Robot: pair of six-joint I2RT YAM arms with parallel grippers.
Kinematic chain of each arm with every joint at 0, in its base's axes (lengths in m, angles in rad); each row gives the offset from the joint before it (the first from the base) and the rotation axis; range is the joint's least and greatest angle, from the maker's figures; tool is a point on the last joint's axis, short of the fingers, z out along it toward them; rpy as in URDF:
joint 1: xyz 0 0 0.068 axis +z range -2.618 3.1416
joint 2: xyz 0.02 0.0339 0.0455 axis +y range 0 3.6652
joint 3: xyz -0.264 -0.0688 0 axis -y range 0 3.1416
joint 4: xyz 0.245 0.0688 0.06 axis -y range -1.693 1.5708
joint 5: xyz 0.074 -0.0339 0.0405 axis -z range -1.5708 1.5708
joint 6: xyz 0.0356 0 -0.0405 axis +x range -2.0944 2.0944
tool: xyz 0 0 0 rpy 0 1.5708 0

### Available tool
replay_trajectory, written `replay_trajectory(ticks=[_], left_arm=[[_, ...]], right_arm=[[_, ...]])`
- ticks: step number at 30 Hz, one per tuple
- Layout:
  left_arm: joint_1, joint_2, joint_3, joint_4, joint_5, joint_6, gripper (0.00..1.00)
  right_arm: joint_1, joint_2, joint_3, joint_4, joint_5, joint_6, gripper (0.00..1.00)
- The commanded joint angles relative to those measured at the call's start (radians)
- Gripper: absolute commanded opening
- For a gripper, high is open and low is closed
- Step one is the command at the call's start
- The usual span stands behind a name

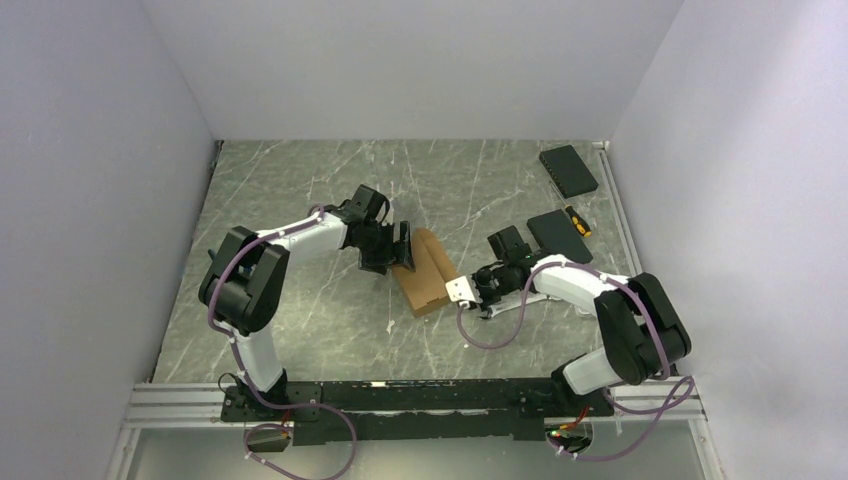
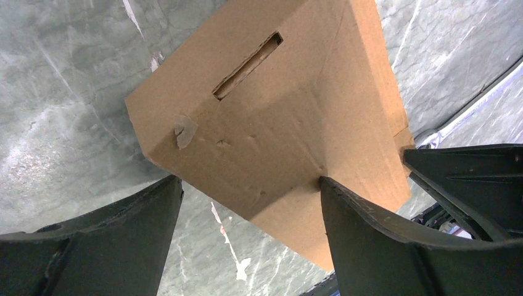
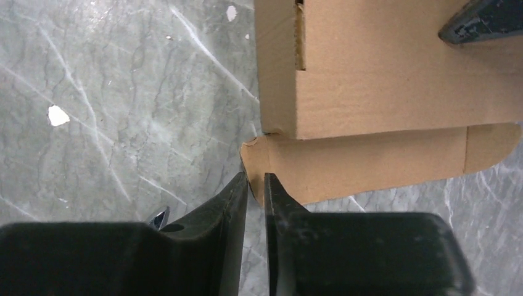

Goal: Fold the paper box

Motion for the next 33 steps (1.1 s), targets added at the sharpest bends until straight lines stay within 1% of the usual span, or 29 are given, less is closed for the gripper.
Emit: replay_trajectory(ticks=[1,3,6,12,19,28,33], left_arm=[[0.004,0.029,-0.034,-0.049,-0.057,0.047,0.86],[0.003,0.029,-0.035,-0.047,-0.054,0.046,0.86],[0.003,0.033,-0.035,-0.046,-0.050,0.047,0.86],[0.003,0.034,-0.034,-0.046,-0.047,0.047,0.85],[0.004,0.035,-0.032,-0.047,-0.043,0.047,0.85],[0.004,0.041,-0.022,-0.050,-0.037,0.043,0.85],[0.004,0.044,-0.016,-0.052,-0.033,0.043,0.85]], right_arm=[[0.004,0.013,0.048,0.026,-0.020,0.073,0.16],[0.004,0.016,0.054,0.035,-0.016,0.101,0.10],[0.007,0.028,0.066,0.039,0.000,0.135,0.05],[0.023,0.056,0.101,0.033,0.037,0.208,0.00],[0.045,0.089,0.145,0.006,0.053,0.261,0.00],[0.067,0.061,0.146,-0.036,0.015,0.218,0.00],[0.090,0.044,0.148,-0.029,0.009,0.233,0.00]])
